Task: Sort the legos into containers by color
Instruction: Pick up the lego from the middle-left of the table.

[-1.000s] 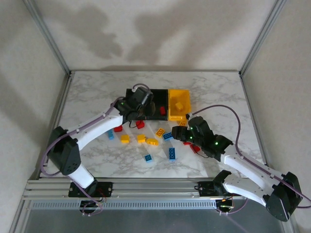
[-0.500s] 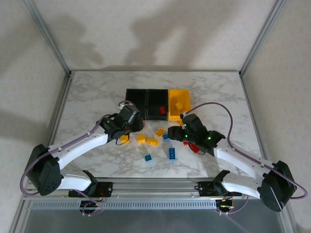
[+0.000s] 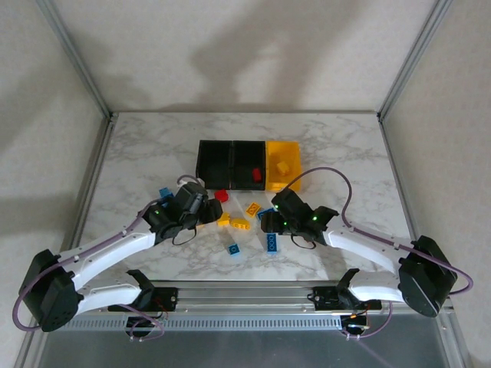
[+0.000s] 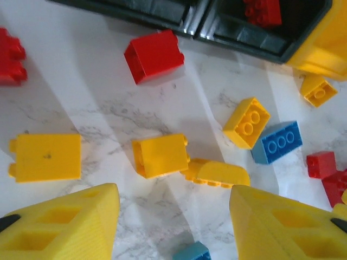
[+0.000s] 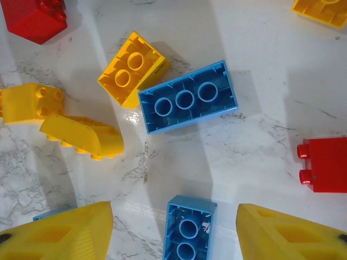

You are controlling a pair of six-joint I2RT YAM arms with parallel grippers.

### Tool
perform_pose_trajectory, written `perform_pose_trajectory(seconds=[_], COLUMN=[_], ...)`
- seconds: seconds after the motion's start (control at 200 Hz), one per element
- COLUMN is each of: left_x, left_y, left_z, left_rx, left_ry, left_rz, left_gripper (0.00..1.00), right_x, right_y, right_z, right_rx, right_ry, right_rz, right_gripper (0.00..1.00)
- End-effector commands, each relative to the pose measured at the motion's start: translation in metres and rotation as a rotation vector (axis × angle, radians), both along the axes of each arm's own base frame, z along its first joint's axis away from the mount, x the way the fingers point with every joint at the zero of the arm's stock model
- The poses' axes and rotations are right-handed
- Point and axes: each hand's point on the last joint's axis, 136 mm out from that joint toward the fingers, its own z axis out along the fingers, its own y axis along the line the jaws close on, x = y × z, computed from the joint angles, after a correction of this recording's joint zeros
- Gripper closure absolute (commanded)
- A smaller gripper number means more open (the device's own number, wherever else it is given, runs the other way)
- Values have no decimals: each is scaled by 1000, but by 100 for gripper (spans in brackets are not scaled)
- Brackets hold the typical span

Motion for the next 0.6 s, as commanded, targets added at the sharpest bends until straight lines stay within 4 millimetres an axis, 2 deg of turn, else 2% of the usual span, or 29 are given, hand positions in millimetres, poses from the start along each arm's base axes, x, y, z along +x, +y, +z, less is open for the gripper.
perform_pose_trajectory(seconds=[0.0,0.115,0.31,0.406,0.596], left_x=[-14,-34,-66,-72,-76], left_y=[-17,-24,-42,-48,-56], left_z=[-6,-26,-44,-54,-73], left_rx=[-54,-11,-3,26,82], left_ry=[38,133,222,244,276], left_rz=[-36,-62,-97,-95,-72], left_gripper=[43,41,28,23,25], right_x=[-1,-2,-6,-9,-29], right_y=[-4,-9,-17,-21,-9], right_z=[0,-2,-6,-12,-7], right_rx=[-1,-17,-16,-22,81], right_ry=[-7,-5,-5,2,21], right_rz=[-26,-38,-61,-68,55], right_gripper=[38,38,38,38,39])
